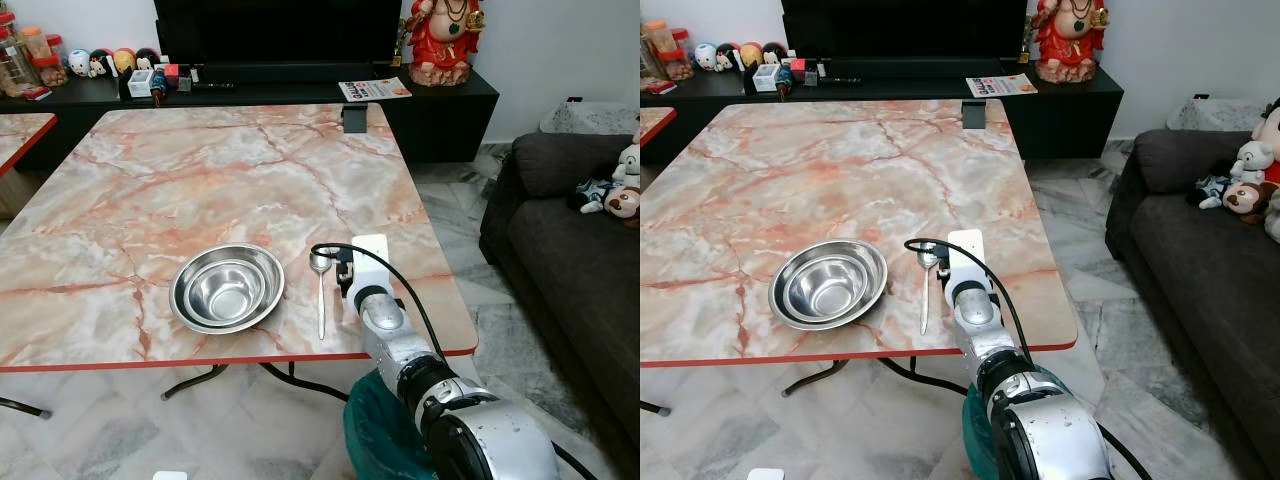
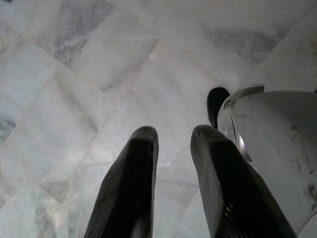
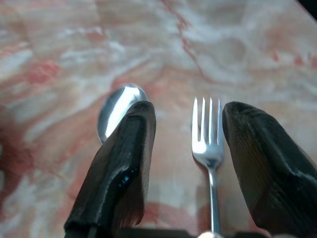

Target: Setting the table

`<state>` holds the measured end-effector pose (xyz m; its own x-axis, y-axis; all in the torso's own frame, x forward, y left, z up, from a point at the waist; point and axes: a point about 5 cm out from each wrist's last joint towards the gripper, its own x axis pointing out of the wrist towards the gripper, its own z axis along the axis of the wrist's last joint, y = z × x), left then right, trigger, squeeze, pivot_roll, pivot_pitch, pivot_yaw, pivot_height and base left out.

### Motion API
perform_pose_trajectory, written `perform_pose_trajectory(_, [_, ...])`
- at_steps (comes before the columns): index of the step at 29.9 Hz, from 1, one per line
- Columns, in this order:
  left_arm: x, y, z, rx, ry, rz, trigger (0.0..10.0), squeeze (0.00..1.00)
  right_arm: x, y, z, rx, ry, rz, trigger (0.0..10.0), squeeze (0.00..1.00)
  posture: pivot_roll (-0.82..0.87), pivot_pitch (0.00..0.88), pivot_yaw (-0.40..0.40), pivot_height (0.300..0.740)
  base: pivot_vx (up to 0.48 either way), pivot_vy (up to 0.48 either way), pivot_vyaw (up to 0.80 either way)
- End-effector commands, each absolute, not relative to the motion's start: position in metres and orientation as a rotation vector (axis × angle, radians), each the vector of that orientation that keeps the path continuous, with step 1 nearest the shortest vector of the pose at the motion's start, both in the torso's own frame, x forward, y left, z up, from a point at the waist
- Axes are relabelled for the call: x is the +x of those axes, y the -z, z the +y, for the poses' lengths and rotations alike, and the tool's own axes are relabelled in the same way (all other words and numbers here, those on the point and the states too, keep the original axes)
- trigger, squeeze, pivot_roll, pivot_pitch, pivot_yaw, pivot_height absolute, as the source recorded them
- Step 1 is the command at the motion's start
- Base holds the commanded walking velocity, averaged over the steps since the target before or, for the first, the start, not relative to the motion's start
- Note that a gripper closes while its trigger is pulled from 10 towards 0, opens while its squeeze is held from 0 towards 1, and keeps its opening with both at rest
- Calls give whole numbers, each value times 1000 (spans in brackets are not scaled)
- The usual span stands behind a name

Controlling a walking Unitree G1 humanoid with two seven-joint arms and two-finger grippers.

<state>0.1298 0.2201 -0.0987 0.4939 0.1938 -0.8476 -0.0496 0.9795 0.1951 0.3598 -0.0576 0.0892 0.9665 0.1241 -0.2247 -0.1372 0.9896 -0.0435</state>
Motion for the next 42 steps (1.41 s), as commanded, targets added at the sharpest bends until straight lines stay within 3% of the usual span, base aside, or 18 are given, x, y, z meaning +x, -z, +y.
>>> perform_pose_trajectory(1, [133, 97, 221, 149, -144, 1037, 10000, 0, 358, -93, -51, -58, -144, 177, 10000, 0, 77, 0, -7, 727, 0, 0, 0])
perform_pose_trajectory(9, [143, 92, 225, 138, -176, 984, 10000, 0, 350, -98, -55, -33, -162, -3, 10000, 0, 67, 0, -1, 727, 0, 0, 0])
perform_pose_trajectory(18, [150, 90, 223, 131, -182, 957, 10000, 0, 339, -82, -71, -14, -137, 8, 10000, 0, 49, 0, 4, 727, 0, 249, 0])
perform_pose_trajectory(42, [153, 88, 229, 166, -173, 956, 10000, 0, 340, -109, -54, 18, -182, -145, 10000, 0, 30, 0, 28, 727, 0, 468, 0])
